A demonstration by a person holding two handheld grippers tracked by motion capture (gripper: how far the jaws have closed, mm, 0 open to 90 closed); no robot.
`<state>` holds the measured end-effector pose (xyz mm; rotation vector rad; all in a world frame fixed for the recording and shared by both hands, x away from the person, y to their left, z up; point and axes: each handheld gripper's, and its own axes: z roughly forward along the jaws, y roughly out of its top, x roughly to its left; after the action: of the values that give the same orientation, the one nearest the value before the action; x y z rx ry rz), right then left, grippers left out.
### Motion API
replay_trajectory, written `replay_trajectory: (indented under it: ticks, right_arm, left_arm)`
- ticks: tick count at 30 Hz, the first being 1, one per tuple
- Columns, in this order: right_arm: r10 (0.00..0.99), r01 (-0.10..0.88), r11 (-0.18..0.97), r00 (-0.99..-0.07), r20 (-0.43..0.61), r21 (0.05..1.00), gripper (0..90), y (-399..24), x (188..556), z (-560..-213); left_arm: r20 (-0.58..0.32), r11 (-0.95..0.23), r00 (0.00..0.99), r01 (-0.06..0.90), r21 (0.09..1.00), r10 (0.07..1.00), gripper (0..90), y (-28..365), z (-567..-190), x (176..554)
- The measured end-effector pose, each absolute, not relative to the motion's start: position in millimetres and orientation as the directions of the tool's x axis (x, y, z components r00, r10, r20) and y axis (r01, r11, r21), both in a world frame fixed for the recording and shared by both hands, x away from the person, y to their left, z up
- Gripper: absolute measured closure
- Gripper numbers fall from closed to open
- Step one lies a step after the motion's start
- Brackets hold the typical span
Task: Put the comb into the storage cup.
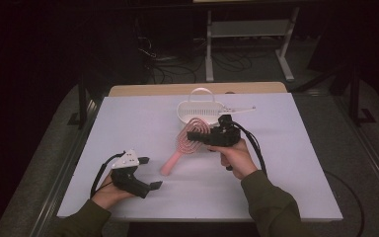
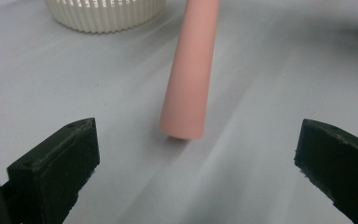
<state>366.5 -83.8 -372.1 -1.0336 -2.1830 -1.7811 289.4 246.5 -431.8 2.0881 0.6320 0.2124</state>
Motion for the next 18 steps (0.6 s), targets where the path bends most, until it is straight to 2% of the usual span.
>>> replay_trajectory:
  ticks: [18]
  right_arm:
    - [0.427,0.567,0.015,-0.748,0.507,0.824,62.8,-96.4,366.6,-363.5]
  left_arm:
    - [-0.112,-0.422,0.842,0.374,0.826,0.527,0.0,263.6,-437.0,286.0]
